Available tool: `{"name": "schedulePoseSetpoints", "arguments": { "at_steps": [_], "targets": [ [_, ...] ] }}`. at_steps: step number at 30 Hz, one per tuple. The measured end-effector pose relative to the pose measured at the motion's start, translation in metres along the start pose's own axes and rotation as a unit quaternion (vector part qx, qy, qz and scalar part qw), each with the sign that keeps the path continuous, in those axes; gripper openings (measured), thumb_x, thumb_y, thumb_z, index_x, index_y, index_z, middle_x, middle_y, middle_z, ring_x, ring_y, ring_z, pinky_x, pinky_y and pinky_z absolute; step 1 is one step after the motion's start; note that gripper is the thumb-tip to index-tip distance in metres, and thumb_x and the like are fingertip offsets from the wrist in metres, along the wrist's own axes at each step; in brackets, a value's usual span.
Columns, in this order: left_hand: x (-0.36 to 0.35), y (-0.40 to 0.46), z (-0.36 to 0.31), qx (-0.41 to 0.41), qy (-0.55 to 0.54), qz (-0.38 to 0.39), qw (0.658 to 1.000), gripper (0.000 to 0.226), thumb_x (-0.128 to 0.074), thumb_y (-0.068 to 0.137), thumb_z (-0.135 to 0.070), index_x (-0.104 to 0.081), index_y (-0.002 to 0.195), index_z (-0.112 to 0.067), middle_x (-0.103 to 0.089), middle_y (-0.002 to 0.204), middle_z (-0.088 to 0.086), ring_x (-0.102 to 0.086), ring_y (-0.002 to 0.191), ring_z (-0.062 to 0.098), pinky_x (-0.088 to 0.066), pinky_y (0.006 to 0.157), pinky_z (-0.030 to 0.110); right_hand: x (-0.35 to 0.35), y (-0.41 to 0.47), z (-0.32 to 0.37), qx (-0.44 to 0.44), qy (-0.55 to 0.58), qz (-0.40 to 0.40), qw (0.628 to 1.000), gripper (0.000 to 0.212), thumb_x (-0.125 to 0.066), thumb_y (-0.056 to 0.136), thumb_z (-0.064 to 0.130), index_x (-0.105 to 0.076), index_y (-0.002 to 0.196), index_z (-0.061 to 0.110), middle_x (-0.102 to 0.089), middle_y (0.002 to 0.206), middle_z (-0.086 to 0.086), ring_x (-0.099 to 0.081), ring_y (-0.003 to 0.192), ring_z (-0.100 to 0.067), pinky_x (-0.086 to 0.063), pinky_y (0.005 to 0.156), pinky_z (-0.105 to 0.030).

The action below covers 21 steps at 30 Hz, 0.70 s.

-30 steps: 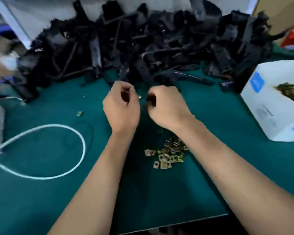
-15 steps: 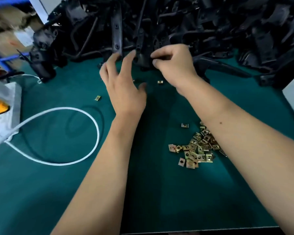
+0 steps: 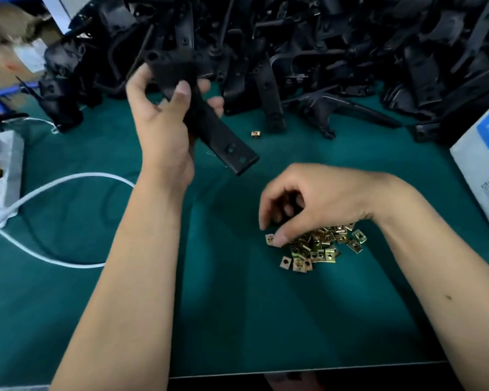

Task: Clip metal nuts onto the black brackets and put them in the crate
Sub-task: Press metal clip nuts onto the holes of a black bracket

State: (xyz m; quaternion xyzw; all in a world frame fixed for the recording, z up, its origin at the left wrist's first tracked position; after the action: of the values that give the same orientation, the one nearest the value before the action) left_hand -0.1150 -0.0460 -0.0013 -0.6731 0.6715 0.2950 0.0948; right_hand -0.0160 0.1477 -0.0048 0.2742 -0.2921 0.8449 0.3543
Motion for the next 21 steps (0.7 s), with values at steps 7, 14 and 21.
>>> {"name": "schedulePoseSetpoints", "arguments": {
  "at_steps": [7,14,21],
  "targets": [
    [-0.006,-0.019,0.023,0.258,-0.029,0.088,0.962,0.019,-0.039,0.105,0.001,-0.055,0.107,-0.007,-0.067,0.090,0.012,-0.063,0.070,0.025,-0.056,0.065,0.028,-0.008,0.001,0.000,-0.011,-0.029,-0.047,0.998,0.011,-0.088,0.078,0.032,-0.077,0.081,0.034,-0.072,0.084,0.011,-0.064,0.076,-0.011,-0.053,0.070,-0.032],
    [-0.011,-0.020,0.030,0.296,-0.067,0.146,0.942,0.016,-0.038,0.102,-0.006,-0.054,0.101,-0.009,-0.063,0.091,0.011,-0.055,0.065,0.017,-0.045,0.057,0.021,-0.004,0.001,-0.010,-0.040,-0.091,-0.153,0.983,0.022,-0.087,0.075,0.047,-0.072,0.084,0.033,-0.061,0.090,0.015,-0.056,0.089,-0.002,-0.043,0.073,-0.017],
    [-0.009,-0.024,0.037,0.308,-0.043,0.198,0.929,0.019,-0.055,0.101,-0.026,-0.054,0.112,-0.010,-0.060,0.096,0.006,-0.050,0.065,0.016,-0.041,0.054,0.022,-0.002,-0.001,-0.013,-0.050,-0.080,-0.149,0.984,0.014,-0.079,0.088,0.035,-0.069,0.081,0.030,-0.067,0.086,0.015,-0.061,0.085,-0.001,-0.043,0.071,-0.015]
  ]
}}
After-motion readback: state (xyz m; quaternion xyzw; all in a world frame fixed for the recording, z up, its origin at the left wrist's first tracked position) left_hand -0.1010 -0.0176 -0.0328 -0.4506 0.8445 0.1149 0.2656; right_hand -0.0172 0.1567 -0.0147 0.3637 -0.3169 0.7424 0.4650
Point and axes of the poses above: each hand's wrist, its own y-axis towards the middle knuckle, its own x-axis out of the back of the hand, z = x × y, the point moved 2 cm from there along y, towards the middle knuckle
